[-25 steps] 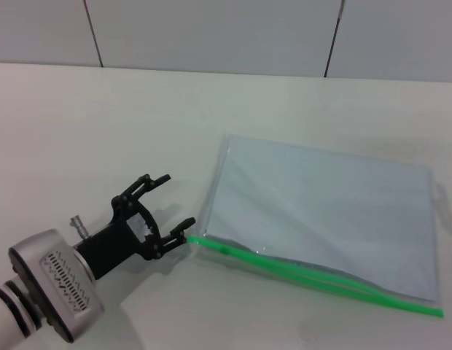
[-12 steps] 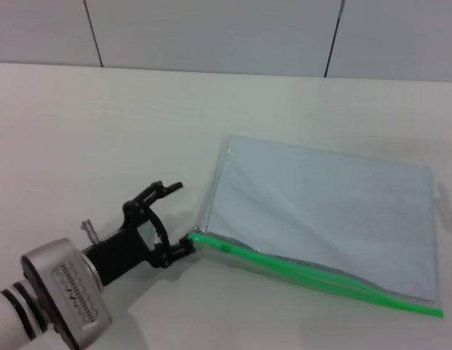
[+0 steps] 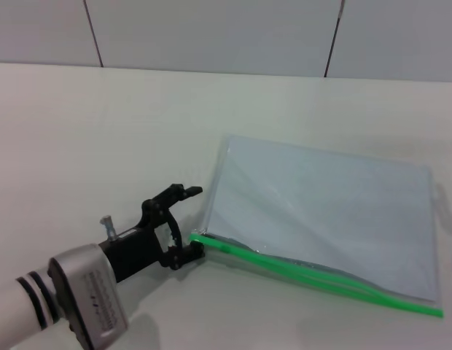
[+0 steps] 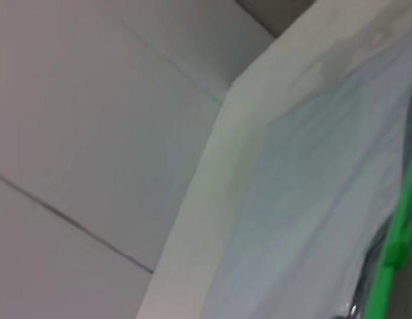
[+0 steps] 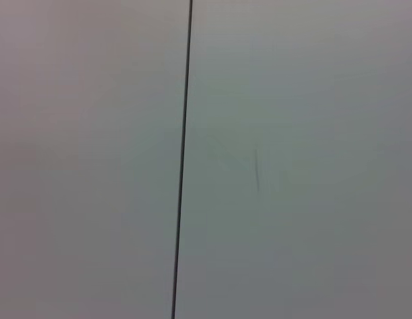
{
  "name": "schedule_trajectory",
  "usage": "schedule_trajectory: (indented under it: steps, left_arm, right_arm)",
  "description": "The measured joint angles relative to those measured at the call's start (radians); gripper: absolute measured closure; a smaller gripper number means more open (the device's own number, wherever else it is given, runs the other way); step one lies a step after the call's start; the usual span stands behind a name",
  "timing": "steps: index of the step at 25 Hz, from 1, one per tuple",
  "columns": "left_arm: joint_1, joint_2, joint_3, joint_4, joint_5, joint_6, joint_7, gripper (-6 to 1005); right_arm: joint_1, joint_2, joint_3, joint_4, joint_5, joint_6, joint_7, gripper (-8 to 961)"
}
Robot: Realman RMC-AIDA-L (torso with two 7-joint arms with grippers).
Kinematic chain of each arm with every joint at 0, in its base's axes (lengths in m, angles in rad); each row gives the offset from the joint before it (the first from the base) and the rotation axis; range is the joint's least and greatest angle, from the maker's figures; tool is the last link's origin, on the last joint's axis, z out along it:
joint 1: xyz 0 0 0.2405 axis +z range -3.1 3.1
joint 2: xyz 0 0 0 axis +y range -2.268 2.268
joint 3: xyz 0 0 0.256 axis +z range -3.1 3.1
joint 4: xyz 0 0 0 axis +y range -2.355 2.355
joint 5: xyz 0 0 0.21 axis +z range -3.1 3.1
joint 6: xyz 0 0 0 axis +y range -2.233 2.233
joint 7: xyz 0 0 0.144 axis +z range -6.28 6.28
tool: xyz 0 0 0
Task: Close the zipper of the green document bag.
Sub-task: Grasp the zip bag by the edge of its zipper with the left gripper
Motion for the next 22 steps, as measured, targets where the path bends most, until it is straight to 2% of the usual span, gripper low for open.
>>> schedule_trajectory:
  steps: [9, 19, 22]
  left_arm:
    - [-0.038, -0.003, -0.001, 0.004, 0.035, -0.019, 0.117, 165]
    - [-0.060, -0.003, -0.003, -0.001, 0.033, -0.033, 0.149, 170]
    - [-0.063, -0.003, -0.002, -0.001, 0.035, -0.035, 0.151, 202]
  right_arm:
    - [0.014, 0.000, -0.003, 0.005, 0.000, 0.008, 0.000, 212]
    - [0.026, 0.002, -0.011, 0.008, 0.000, 0.009, 0.000, 213]
    - [0.034, 0.002, -0.022, 0.009, 0.000, 0.009, 0.000, 214]
